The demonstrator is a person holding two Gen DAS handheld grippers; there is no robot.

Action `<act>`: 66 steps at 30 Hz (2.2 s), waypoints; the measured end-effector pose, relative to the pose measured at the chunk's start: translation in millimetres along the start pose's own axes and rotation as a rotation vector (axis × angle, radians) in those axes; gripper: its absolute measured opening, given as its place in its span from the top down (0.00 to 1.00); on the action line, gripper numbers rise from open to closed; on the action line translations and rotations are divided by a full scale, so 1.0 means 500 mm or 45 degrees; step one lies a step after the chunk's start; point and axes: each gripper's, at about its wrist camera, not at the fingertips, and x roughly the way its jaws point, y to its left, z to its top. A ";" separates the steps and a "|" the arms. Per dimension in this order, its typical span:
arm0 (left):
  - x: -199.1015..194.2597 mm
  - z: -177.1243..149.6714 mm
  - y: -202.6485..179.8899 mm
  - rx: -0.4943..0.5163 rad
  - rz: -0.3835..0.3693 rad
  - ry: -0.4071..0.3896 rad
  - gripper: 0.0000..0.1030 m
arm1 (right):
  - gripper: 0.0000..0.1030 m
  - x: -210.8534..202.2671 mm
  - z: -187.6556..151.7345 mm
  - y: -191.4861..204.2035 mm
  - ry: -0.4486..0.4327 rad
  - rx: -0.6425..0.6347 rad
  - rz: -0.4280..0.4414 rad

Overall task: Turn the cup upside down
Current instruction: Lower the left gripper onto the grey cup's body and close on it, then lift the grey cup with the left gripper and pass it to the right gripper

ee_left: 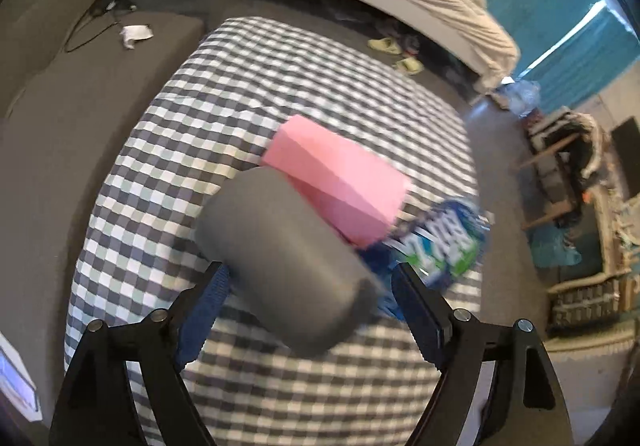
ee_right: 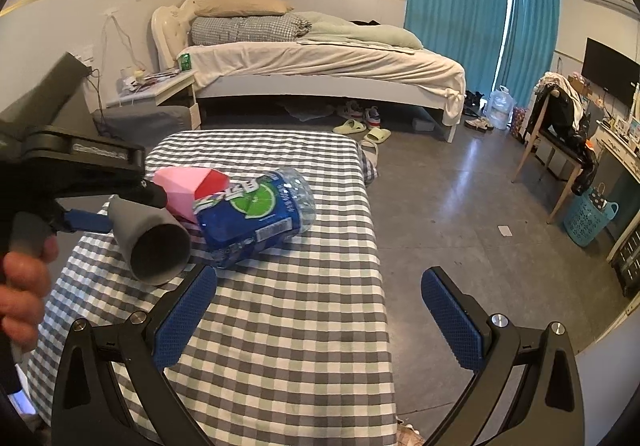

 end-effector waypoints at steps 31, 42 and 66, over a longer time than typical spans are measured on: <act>-0.021 -0.234 0.007 0.299 -0.084 0.312 0.29 | 0.00 -0.029 0.000 -0.020 -0.029 0.052 0.018; -0.067 -0.287 -0.007 0.498 -0.026 -0.008 0.13 | 0.00 -0.109 -0.028 -0.048 -0.042 0.081 0.022; -0.175 -0.275 0.203 0.431 0.139 -0.554 0.00 | 0.00 0.009 0.051 0.178 0.596 -0.090 0.140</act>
